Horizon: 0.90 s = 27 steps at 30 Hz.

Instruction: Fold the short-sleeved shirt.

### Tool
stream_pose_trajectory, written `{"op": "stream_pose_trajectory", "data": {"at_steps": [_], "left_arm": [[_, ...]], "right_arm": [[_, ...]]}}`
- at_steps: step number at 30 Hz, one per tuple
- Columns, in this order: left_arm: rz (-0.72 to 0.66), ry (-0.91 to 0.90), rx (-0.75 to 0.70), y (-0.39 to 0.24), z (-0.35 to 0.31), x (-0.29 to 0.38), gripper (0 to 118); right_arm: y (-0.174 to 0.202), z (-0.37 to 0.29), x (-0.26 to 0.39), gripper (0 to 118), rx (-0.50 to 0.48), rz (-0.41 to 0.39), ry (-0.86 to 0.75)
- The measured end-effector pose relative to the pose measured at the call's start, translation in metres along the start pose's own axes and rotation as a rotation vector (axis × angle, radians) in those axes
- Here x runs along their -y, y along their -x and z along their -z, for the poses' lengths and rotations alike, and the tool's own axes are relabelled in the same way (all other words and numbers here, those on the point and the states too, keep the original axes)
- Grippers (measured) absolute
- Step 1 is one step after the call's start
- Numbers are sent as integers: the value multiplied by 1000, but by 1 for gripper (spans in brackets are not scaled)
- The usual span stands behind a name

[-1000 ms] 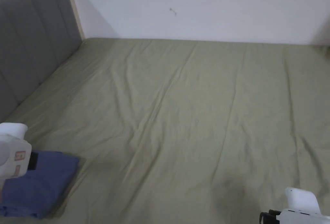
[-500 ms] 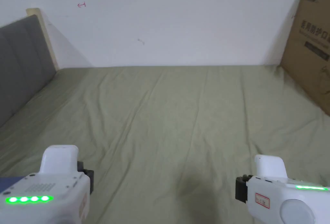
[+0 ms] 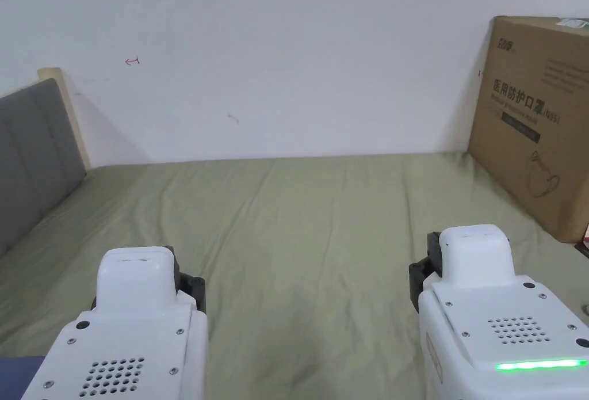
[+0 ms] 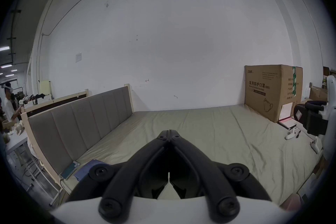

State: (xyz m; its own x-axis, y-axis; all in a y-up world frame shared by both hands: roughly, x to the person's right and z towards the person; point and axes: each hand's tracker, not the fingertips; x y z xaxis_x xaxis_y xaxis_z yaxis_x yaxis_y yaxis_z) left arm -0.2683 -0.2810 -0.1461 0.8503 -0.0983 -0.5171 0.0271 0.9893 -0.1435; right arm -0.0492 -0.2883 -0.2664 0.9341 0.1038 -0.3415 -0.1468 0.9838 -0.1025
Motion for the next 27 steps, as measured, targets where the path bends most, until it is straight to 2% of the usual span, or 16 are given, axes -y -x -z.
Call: {"op": "stream_pose_trajectory", "data": {"at_steps": [2,10,11,12,13,14,15,16,17,18,19,20,27], "left_arm": [[7,8,23,-1,0,0,0],[25,4,32,-8,0,0,0],[29,3,40,-9,-1,0,1],[36,1,42,-9,0,1,9],[45,-4,45,-10,0,2,23],[51,-5,45,-10,1,3,48],[53,-3,46,-10,1,4,69],[52,4,52,-9,2,4,86],[46,7,60,-7,3,5,100],[35,5,61,-7,3,6,103],[29,1,55,-6,1,6,103],[26,-8,51,-5,0,7,104],[6,9,33,-4,7,3,106]], "right_arm": [[-4,-2,-1,0,-4,22,-8],[-11,-6,0,1,28,29,-11],[-12,-6,0,2,34,23,-8],[-12,-6,0,5,39,20,-9],[-12,-5,1,10,44,19,-10],[-13,-5,1,20,48,20,-10],[-13,-4,1,33,49,24,-7],[-13,-4,1,50,46,30,-4],[-14,-3,1,79,43,37,-2],[-14,-2,1,100,40,45,-1],[-15,-1,2,112,36,50,1],[-14,-1,3,116,31,52,1],[-12,3,3,116,29,38,-1]]}}
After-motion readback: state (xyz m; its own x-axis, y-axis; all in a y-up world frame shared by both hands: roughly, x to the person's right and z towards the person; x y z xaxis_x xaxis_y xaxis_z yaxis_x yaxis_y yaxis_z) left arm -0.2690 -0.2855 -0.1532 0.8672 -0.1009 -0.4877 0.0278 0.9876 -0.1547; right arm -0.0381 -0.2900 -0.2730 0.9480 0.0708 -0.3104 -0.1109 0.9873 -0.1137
